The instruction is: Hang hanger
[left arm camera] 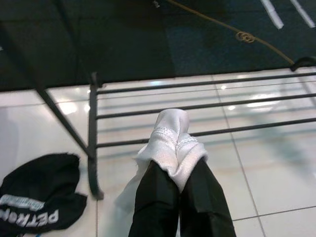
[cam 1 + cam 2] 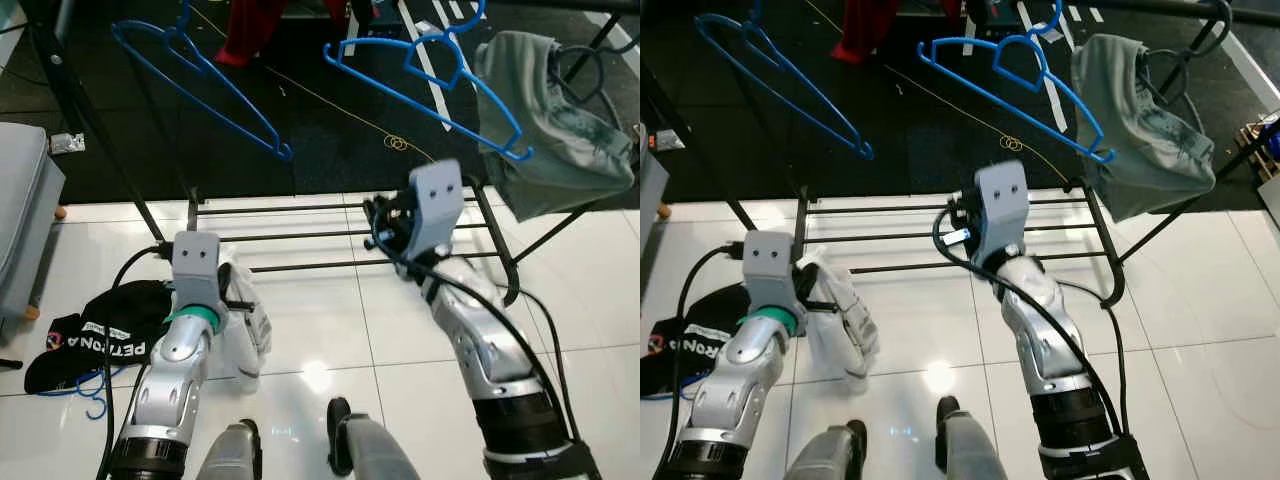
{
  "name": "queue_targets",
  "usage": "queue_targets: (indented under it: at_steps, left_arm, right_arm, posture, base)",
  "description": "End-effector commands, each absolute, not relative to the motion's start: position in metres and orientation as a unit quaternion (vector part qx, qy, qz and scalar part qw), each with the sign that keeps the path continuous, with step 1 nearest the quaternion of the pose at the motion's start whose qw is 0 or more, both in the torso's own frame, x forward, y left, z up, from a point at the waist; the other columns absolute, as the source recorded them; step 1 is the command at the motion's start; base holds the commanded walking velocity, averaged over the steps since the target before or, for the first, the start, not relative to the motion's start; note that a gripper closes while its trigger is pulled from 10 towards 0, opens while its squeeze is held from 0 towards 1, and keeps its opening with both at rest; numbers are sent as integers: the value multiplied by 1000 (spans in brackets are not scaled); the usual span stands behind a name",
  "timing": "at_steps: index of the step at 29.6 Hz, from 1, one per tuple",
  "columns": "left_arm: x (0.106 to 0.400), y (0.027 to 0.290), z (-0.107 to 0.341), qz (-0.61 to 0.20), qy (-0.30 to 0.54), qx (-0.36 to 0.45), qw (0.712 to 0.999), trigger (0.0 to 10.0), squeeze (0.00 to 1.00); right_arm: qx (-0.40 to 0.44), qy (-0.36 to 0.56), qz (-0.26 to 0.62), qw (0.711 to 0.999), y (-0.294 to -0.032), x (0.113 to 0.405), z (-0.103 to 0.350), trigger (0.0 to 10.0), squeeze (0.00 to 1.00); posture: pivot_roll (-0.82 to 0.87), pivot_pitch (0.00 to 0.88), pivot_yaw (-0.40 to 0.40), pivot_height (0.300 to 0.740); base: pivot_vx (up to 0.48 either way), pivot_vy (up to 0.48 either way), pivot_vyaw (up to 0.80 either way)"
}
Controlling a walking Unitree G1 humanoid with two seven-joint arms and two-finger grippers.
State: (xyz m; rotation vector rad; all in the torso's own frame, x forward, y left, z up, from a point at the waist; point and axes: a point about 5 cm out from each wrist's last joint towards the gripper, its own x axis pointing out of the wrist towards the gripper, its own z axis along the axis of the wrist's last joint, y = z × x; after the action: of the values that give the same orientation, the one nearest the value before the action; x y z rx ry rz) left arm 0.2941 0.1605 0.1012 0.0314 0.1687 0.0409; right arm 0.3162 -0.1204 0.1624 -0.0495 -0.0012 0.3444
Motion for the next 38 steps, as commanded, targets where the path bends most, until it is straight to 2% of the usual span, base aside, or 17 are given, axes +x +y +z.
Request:
queue_targets:
  at_steps: [1, 2, 3, 4, 5, 7, 8, 10, 21, 38]
  left_arm:
    - [289, 164, 91, 24, 92, 16, 995, 10000, 0]
    - [289, 164, 91, 24, 92, 16, 995, 10000, 0]
    - [289, 168, 83, 29, 103, 23, 994, 10000, 0]
    - [289, 168, 83, 29, 103, 23, 994, 10000, 0]
    - [290, 171, 75, 39, 118, 22, 992, 10000, 0]
    - [290, 171, 75, 39, 118, 22, 992, 10000, 0]
    - [290, 173, 69, 44, 129, 28, 990, 10000, 0]
    - [289, 174, 65, 48, 136, 29, 989, 10000, 0]
    - [269, 173, 46, 51, 156, 26, 986, 10000, 0]
    - [263, 166, 31, 15, 165, 64, 984, 10000, 0]
  right_arm:
    - [-13, 50, 132, 990, -136, 311, 130, 10000, 0]
    - [-13, 50, 132, 990, -136, 311, 130, 10000, 0]
    - [-15, 102, 103, 989, -149, 307, 100, 10000, 0]
    - [-15, 102, 103, 989, -149, 307, 100, 10000, 0]
    - [-31, 152, 78, 985, -158, 302, 74, 10000, 0]
    - [-31, 152, 78, 985, -158, 302, 74, 10000, 0]
    - [-40, 180, 61, 981, -164, 298, 58, 10000, 0]
    - [-47, 192, 53, 979, -166, 295, 48, 10000, 0]
    - [-69, 171, 59, 981, -156, 279, 33, 10000, 0]
    - [-58, 159, 89, 982, -147, 267, 16, 10000, 0]
  posture:
    - [-41, 169, 11, 740]
    - [-41, 169, 11, 740]
    - [-30, 182, 10, 740]
    - [-30, 182, 10, 740]
    - [-29, 184, 13, 740]
    - [-29, 184, 13, 740]
    - [-30, 154, 18, 740]
    - [-24, 153, 20, 740]
    - [-32, 95, 14, 740]
    - [-27, 16, 25, 740]
  base:
    - [0, 0, 0]
    - [0, 0, 0]
    - [0, 0, 0]
    - [0, 0, 0]
    - [0, 0, 0]
    - [0, 0, 0]
    - [0, 0, 0]
    - [0, 0, 0]
    - [0, 0, 0]
    - [0, 0, 0]
